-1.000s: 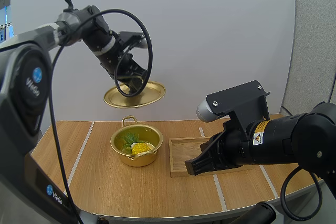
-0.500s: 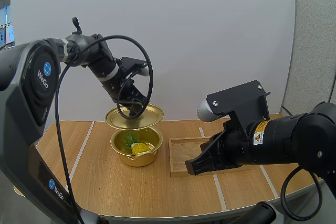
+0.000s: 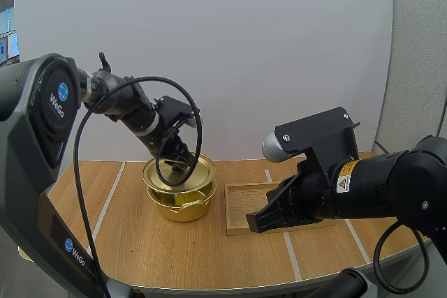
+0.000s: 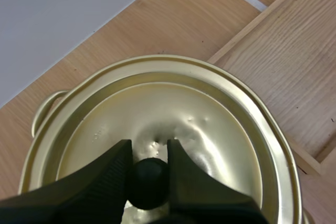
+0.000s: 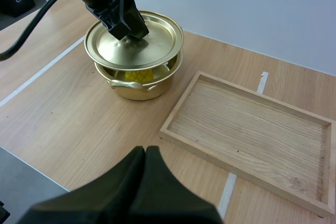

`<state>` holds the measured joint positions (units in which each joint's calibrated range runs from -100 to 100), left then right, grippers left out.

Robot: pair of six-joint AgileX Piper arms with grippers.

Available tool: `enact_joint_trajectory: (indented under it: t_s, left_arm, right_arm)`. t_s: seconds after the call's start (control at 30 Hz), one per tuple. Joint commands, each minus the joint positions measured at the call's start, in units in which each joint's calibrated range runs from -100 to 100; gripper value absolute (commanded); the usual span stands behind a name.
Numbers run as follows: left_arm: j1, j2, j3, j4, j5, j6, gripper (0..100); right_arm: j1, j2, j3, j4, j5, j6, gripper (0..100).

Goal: Open the pot, put the pineapple inside, and close it

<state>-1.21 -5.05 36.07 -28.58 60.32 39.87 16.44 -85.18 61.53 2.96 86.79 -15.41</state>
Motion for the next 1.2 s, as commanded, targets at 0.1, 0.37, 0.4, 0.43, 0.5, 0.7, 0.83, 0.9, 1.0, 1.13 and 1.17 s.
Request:
enact_joint_trajectory:
  t_s: [0.1,0.37,0.4,0.43,0.5,0.7,0.83,0.9,1.0,1.13,1.17]
  left_arm:
    - [0.07,-0.04,1.89,-2.75,-5.60,2.49,0]
    - [0.07,-0.04,4.92,-4.28,-11.41,5.09,0]
    - [0.07,0.05,4.92,-4.80,-11.41,5.52,0]
    - [0.07,0.05,5.06,-4.98,-11.41,5.64,0]
    - [0.07,0.05,5.06,-5.39,-11.59,5.77,0]
    - [0.00,0.10,5.06,-5.39,-12.20,6.07,0]
    - [-0.07,1.54,5.06,-5.39,-12.71,6.07,0]
    - [-0.07,2.98,5.06,-5.52,-13.03,6.07,0]
    - [-0.07,4.37,5.06,-5.52,-13.22,6.47,0]
    - [-0.07,4.39,5.06,-6.11,-13.06,6.82,0]
    - [-0.07,4.39,5.06,-6.54,-12.55,7.16,0]
  right_arm:
    - [-0.19,-0.36,-0.17,-0.32,-0.11,-0.54,0]
    - [-0.19,-0.36,-0.17,-0.32,-0.11,-0.54,0]
    - [-0.19,-0.36,-0.17,-0.32,-0.11,-0.54,0]
    - [-0.19,-0.36,-0.17,-0.32,-0.11,-0.54,0]
    - [-0.19,-0.36,-0.17,-0.32,-0.11,-0.54,0]
    - [-0.19,-0.36,-0.17,-0.32,-0.11,-0.54,0]
    - [-0.19,-0.36,-0.17,-0.32,-0.11,-0.54,0]
    - [-0.19,-0.36,-0.17,-0.32,-0.11,-0.54,0]
    - [-0.19,-0.36,-0.17,-0.32,-0.11,-0.54,0]
    - [-0.19,-0.36,-0.17,-0.32,-0.11,-0.54,0]
    - [-0.19,-0.36,-0.17,-0.32,-0.11,-0.54,0]
